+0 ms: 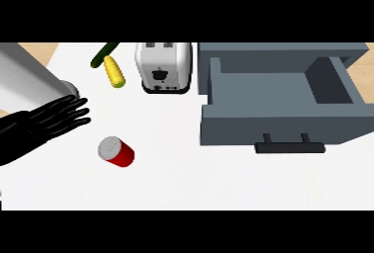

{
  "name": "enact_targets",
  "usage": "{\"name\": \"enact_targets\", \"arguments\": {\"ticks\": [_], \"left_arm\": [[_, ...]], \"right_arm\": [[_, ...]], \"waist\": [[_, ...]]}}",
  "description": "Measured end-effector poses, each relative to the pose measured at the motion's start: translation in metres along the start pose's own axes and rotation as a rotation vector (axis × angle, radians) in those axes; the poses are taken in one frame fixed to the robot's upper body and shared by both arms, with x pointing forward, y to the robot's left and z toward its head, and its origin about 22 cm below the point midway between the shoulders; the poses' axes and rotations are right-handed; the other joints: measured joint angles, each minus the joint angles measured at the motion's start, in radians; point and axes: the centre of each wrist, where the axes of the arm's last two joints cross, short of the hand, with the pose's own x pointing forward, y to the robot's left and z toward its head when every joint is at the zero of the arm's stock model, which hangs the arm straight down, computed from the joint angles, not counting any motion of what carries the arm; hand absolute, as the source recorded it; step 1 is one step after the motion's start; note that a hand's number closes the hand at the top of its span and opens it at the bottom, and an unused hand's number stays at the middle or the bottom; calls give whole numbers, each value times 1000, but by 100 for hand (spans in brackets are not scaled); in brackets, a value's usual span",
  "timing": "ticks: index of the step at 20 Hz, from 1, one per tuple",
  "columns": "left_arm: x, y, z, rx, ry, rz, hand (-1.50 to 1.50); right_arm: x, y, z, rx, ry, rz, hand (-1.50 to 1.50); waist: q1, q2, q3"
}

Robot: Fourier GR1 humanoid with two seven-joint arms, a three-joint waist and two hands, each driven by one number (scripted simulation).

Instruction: Pick up the can, place it into the drawer and close the drawer

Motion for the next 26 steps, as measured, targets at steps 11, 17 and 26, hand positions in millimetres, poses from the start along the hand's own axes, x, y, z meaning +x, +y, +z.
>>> {"name": "enact_targets", "arguments": {"ticks": [11,17,26], "left_arm": [[-54,0,-20,35,39,-34,-150],[-81,8,-22,85,52,-42,-150],[-117,34,-21,166,60,-66,-150]], "right_arm": [[0,-16,4,-5,-1,-4,-150],[7,-12,13,3,-7,-7,-150],[8,-14,15,7,-2,-4,-150]], "waist": [[0,1,-1],[-1,1,-1],[-6,3,-1]]}}
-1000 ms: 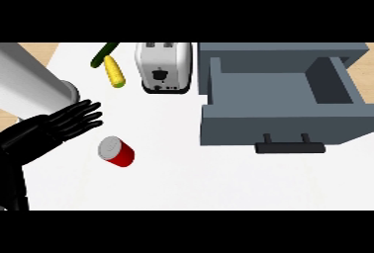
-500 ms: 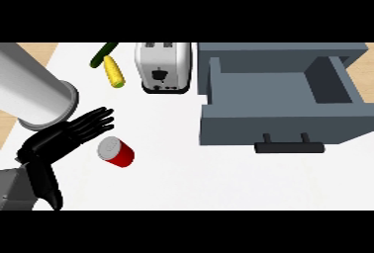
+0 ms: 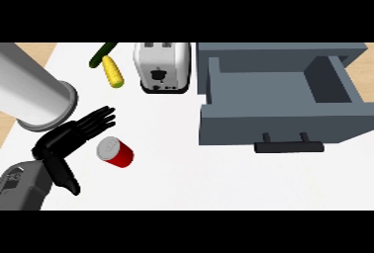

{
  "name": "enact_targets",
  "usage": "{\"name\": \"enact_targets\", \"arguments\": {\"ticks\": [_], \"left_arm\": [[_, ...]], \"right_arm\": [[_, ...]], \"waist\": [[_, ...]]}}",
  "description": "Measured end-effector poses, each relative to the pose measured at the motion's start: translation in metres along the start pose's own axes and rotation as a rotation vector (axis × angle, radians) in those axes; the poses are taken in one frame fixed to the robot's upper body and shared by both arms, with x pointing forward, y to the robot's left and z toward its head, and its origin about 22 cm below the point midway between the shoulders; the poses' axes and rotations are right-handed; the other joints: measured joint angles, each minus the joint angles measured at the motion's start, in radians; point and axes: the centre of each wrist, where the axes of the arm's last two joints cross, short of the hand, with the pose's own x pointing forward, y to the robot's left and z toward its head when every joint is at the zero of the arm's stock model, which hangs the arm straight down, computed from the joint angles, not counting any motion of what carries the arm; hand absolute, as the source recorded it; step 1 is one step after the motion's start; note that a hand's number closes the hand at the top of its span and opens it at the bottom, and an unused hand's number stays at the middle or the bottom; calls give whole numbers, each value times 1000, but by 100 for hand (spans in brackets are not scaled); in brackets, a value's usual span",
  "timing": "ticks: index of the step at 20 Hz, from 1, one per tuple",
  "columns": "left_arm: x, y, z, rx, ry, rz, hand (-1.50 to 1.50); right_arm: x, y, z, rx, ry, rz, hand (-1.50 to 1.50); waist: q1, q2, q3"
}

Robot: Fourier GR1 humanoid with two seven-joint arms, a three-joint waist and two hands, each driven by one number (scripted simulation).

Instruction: Pick up the can, place it into the drawer and close the drawer

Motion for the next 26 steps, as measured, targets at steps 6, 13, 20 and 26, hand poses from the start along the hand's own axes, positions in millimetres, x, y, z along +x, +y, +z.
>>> {"name": "enact_targets", "arguments": {"ticks": [6,13,20,26], "left_arm": [[-27,10,-3,63,59,-21,-150],[-57,7,-6,96,126,-26,-150],[-72,5,-8,98,162,-14,-150],[-80,-3,-21,93,163,18,-150]], "right_arm": [[4,-2,-2,10,-5,4,-150],[4,0,1,11,-10,-4,-150],[14,-4,-1,12,-11,-8,-150],[14,-3,9,14,-11,-9,-150]], "waist": [[-4,2,-1],[-9,3,-1],[-12,4,-2],[-14,4,-2]]}}
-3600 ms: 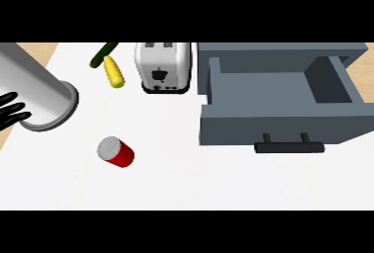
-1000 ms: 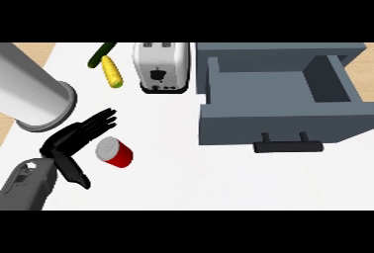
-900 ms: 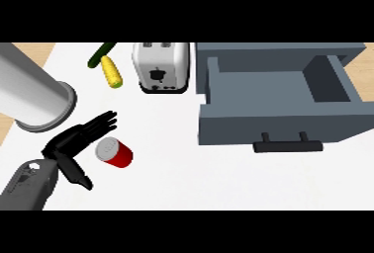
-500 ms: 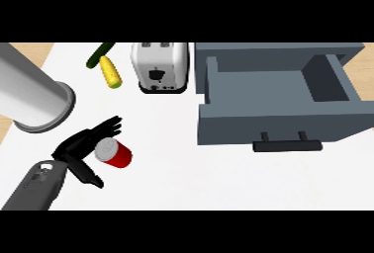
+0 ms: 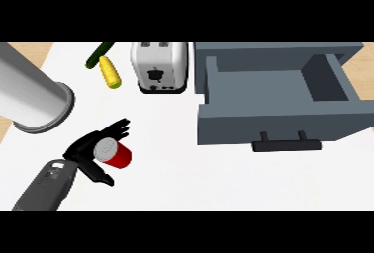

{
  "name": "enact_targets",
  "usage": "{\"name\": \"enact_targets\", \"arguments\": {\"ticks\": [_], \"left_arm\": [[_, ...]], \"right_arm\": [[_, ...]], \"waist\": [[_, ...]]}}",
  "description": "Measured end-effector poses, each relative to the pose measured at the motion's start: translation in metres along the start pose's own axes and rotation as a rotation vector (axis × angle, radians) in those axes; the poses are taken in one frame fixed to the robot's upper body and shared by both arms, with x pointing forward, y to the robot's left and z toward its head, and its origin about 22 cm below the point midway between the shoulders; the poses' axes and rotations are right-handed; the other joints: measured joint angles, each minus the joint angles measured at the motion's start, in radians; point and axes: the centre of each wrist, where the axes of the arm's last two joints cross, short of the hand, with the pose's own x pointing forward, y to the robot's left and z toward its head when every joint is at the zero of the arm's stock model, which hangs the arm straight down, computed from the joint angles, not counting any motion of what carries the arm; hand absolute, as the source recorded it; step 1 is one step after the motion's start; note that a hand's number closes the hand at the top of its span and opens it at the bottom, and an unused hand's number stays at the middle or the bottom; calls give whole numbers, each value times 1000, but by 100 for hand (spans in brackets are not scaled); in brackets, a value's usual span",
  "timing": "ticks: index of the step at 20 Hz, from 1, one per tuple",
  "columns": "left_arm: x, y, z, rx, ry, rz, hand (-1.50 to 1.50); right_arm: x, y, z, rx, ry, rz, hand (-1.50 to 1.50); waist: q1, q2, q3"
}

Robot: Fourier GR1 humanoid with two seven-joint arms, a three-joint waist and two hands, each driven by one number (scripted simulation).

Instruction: Pick up the can, place it into the drawer and close the drawer

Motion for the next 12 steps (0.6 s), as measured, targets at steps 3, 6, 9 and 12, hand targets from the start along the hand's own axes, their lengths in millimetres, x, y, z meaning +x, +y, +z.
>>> {"name": "enact_targets", "arguments": {"ticks": [3,6,9,12], "left_arm": [[-1,-7,-11,-9,-2,37,150],[0,-6,-12,-23,-1,61,150],[-2,-11,-17,-63,20,87,150],[-1,-17,-24,-108,22,104,150]], "right_arm": [[-3,-3,-2,-1,4,1,-150],[-3,-6,-2,3,11,-1,-150],[-3,-4,1,6,16,-7,-150],[0,-6,-1,4,18,-10,-150]], "waist": [[3,0,1],[4,0,1],[4,-1,1],[9,-2,1]]}}
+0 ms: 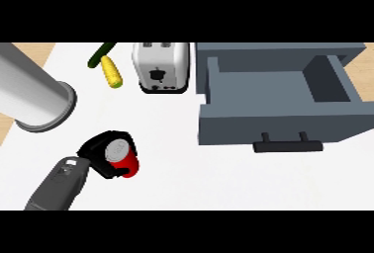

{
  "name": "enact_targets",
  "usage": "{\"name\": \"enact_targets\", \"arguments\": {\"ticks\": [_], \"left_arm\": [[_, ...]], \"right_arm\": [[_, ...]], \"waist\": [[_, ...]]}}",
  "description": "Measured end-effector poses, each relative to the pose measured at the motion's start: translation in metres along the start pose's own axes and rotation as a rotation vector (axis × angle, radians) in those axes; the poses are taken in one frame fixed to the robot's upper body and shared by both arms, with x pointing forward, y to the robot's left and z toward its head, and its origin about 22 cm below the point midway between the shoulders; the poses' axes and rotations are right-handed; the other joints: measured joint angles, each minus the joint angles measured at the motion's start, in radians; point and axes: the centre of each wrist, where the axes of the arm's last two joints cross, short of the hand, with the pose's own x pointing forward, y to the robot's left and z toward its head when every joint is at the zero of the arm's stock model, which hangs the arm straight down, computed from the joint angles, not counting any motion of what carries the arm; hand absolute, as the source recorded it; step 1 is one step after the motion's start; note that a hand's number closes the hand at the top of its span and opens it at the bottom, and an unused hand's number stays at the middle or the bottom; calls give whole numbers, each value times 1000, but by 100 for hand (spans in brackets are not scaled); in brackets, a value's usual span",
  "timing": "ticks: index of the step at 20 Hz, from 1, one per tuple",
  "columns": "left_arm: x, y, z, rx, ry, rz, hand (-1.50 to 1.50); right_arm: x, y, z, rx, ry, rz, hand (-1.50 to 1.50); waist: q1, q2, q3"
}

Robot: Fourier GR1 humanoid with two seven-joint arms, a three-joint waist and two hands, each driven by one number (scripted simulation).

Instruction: Pick up the can, place it into the drawer and close the drawer

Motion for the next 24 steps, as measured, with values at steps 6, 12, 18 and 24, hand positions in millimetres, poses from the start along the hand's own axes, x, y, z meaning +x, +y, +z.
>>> {"name": "enact_targets", "arguments": {"ticks": [6,12,18,24], "left_arm": [[15,-11,-22,-67,-61,13,150],[6,-13,-18,355,-326,157,150],[23,-32,-41,602,-478,201,150],[76,-55,-57,650,-558,142,150]], "right_arm": [[3,2,6,-18,4,-6,-150],[5,3,11,-49,4,-3,-150],[7,7,16,-59,3,-8,-150],[10,9,17,-52,-2,-12,-150]], "waist": [[9,-5,1],[37,-12,2],[37,-16,4],[33,-16,4]]}}
